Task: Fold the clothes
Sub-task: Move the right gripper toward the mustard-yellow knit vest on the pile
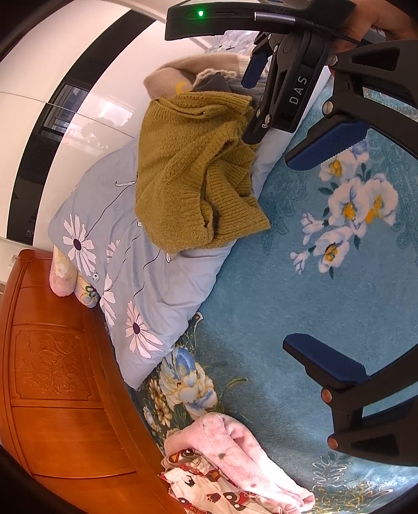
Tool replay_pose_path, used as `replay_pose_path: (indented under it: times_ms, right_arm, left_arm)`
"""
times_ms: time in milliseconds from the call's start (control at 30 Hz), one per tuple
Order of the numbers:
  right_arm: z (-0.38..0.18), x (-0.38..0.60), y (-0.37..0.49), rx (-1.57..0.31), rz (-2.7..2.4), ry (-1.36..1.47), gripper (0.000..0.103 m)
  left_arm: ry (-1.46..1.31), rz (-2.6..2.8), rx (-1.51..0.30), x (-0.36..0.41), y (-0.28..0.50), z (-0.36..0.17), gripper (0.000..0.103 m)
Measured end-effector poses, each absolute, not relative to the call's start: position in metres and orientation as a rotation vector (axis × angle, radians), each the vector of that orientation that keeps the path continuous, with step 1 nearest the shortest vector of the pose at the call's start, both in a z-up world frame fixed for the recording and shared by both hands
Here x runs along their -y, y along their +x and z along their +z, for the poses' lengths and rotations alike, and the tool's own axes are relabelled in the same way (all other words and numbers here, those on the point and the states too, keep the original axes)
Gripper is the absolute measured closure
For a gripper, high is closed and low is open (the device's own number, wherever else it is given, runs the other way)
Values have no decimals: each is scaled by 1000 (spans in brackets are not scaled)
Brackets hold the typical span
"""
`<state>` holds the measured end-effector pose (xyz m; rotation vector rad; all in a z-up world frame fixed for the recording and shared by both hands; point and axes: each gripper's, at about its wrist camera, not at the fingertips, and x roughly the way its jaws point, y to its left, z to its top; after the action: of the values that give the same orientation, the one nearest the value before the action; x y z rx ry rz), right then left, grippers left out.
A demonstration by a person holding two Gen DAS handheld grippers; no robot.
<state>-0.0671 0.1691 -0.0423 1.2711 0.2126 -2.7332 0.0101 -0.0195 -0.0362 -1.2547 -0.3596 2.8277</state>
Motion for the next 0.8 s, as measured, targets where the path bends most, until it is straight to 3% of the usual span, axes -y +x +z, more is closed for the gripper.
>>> replay_pose_path:
  times_ms: [800]
  right_arm:
    - [-46, -156, -43, -298, -2702, 1310, 4]
  left_arm:
    - [-1267, 2825, 265, 18, 26, -36, 0]
